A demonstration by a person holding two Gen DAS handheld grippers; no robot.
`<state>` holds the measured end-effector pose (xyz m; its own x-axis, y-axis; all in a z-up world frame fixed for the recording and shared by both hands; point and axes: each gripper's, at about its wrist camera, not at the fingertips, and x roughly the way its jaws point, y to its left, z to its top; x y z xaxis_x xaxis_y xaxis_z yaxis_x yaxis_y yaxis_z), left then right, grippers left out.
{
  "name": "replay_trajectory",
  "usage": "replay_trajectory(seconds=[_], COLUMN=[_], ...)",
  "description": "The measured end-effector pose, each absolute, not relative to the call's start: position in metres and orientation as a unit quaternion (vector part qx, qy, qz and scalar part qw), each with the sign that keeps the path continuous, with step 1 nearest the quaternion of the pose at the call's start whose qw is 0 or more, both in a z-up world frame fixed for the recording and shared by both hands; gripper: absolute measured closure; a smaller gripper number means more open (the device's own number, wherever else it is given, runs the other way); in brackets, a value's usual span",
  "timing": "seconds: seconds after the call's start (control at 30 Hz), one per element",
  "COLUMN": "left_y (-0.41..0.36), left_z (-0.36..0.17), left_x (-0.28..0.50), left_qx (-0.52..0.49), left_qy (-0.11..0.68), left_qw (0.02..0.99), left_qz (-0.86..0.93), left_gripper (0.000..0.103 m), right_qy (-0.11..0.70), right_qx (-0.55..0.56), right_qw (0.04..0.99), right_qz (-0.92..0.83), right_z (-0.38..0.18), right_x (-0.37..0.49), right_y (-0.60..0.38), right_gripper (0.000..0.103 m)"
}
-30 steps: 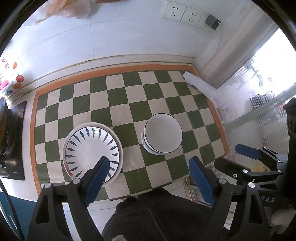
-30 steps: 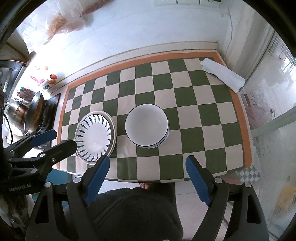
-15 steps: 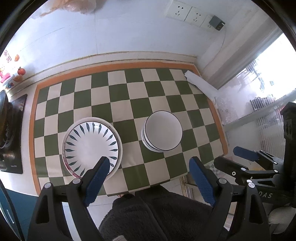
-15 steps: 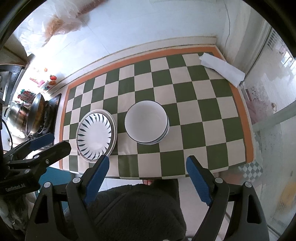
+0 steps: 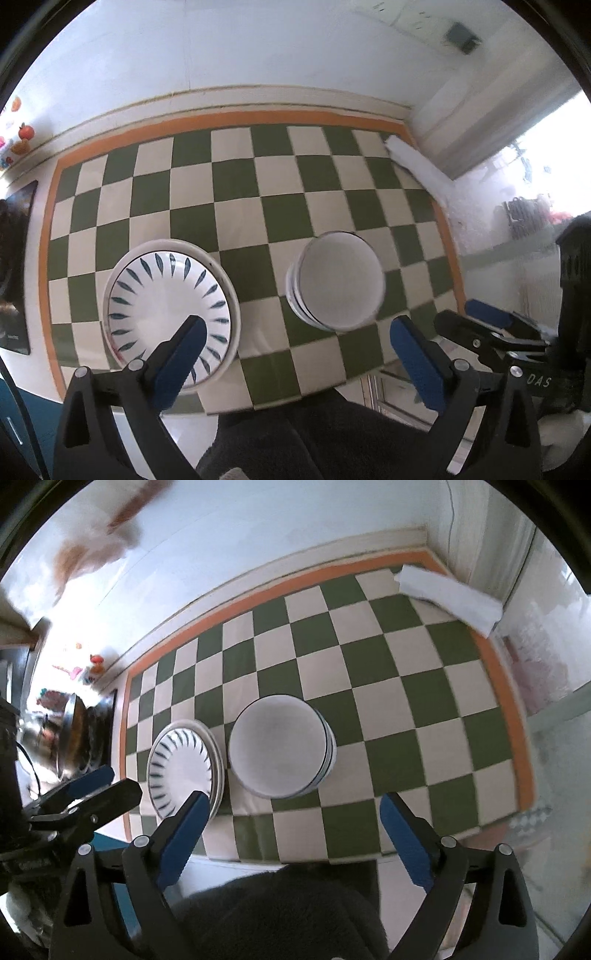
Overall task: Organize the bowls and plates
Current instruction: 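Grasp the bowl stack rim with both grippers and lift it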
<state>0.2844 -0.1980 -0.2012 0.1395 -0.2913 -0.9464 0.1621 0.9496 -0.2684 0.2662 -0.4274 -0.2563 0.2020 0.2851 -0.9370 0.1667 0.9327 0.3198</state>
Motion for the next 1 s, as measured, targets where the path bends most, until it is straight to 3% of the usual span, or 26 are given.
replay_trajectory(seconds=[0.4, 0.73, 0.83, 0.87, 0.9, 1.0], left_y=[-0.221, -0.243, -0.248, -0.248, -0.250, -0.250], left_z=[-0.312, -0.379, -0.384, -0.386, -0.388, -0.388], left_x=[0.354, 0.371, 0.372, 0.373, 0.373, 0.372], left_qx=[-0.082, -0.105, -0.109, -0.110, -0.112, -0.114], left_qy=[0.722, 0.788, 0.791, 0.794, 0.796, 0.792], left_qw=[0.666, 0.578, 0.569, 0.564, 0.559, 0.563], left_qz=[-0.170, -0.182, -0.197, -0.200, -0.204, -0.210], left_gripper=[0.001, 0.009, 0.025, 0.040, 0.049, 0.049], right_qy=[0.669, 0.678, 0.683, 0.683, 0.684, 0.688], right_qx=[0.310, 0.362, 0.369, 0.372, 0.375, 0.375], right_qw=[0.672, 0.631, 0.621, 0.619, 0.615, 0.609], right_qz=[0.066, 0.107, 0.108, 0.110, 0.113, 0.123], right_z=[-0.401, -0.460, -0.470, -0.472, -0.475, -0.481], right_x=[0.308, 0.322, 0.324, 0.325, 0.325, 0.327], right_y=[-0.451, -0.444, -0.441, -0.441, -0.440, -0.434], right_gripper=[0.006, 0.006, 0.007, 0.010, 0.012, 0.034])
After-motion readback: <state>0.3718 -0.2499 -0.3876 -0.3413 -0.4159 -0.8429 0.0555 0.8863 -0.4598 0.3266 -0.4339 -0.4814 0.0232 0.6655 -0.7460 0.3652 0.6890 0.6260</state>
